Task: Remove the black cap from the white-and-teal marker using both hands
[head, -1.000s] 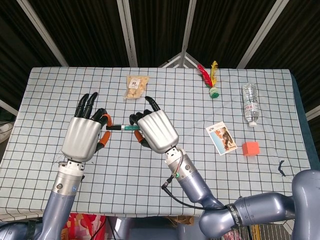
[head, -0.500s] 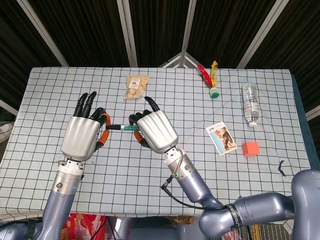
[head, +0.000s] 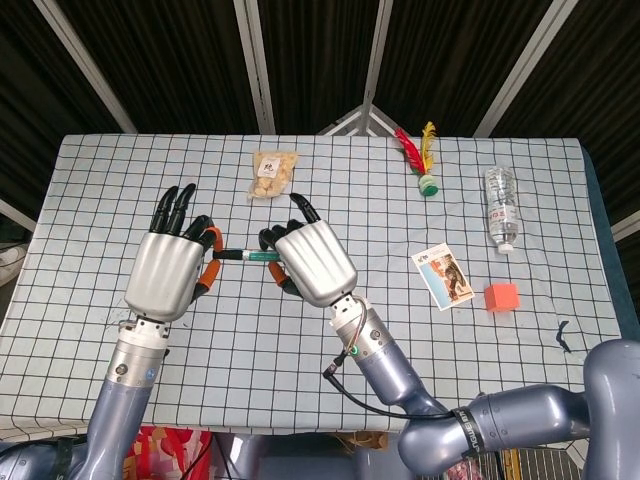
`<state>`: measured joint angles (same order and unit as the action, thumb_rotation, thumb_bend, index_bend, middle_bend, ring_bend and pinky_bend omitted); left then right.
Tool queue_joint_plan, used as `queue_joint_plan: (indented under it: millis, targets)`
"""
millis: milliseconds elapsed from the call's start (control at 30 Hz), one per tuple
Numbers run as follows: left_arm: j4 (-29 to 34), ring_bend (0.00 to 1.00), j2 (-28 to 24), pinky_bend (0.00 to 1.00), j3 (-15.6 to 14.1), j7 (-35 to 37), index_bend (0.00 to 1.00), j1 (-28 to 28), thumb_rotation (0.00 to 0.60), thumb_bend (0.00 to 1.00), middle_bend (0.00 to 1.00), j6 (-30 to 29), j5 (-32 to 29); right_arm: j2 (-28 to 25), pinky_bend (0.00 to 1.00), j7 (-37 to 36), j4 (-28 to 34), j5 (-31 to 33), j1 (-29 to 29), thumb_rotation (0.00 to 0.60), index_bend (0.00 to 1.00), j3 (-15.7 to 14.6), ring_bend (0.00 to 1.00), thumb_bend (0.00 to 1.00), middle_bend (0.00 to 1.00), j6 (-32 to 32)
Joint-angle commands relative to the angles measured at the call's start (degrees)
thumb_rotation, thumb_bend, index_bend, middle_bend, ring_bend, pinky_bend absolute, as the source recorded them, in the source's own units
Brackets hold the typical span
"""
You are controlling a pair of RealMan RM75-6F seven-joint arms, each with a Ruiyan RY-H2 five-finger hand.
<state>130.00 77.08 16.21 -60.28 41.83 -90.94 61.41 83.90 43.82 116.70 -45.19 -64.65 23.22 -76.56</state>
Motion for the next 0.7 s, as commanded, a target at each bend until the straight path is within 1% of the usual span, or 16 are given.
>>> queue_joint_plan:
  millis: [33, 700]
  targets:
    - [-0.13, 0.0, 0.11, 0.0, 0.04, -0.05, 0.53, 0.09, 0.6, 0.47, 0.39, 0.09, -0.13, -0.04, 0.12, -0.03, 0.09, -0.13, -0.01, 0.6, 0.71, 0.06, 0.52, 0.57, 0.68, 0.01]
    - [-0.89, 0.0, 0.82, 0.0, -0.06, -0.55, 0.54, 0.33, 0.6, 0.51, 0.4, -0.17, 0.93, -0.44, 0.12, -0.93, 0.46, -1.55, 0.54, 0.6, 0.74, 0.17, 0.53, 0.59, 0.69, -0.19]
